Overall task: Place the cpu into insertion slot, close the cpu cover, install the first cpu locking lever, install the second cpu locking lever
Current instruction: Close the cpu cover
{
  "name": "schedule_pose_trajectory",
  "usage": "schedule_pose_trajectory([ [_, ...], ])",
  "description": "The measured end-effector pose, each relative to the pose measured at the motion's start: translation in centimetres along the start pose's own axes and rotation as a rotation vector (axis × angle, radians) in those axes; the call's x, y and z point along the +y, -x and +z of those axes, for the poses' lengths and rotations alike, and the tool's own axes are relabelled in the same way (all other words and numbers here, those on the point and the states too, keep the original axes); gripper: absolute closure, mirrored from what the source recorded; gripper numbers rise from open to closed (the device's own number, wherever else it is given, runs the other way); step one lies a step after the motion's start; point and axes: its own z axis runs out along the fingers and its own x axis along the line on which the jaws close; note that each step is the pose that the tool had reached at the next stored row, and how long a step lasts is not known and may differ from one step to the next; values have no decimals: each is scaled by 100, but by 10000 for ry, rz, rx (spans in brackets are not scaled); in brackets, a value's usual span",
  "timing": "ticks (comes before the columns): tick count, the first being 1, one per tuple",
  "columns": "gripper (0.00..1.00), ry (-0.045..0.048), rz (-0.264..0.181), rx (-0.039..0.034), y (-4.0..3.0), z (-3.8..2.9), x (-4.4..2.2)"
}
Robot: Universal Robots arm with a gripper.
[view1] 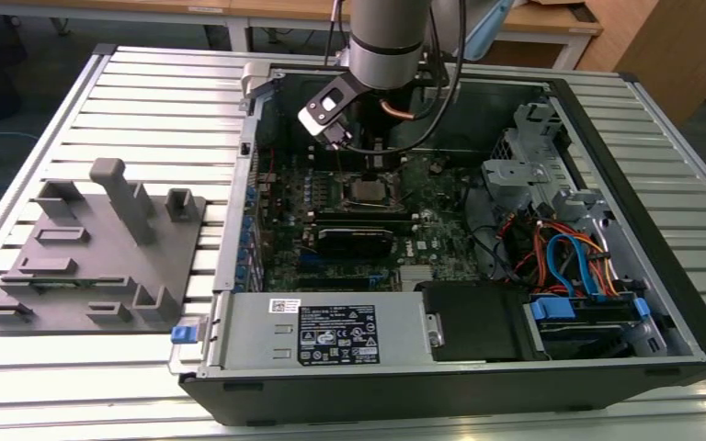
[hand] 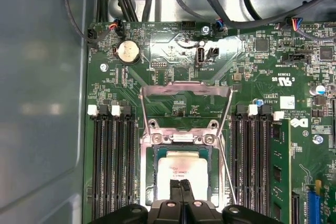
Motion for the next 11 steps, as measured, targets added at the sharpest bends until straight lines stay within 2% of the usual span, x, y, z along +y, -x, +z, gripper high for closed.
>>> schedule_pose_trajectory([
  [11,89,0,0,-10,0,0,12],
])
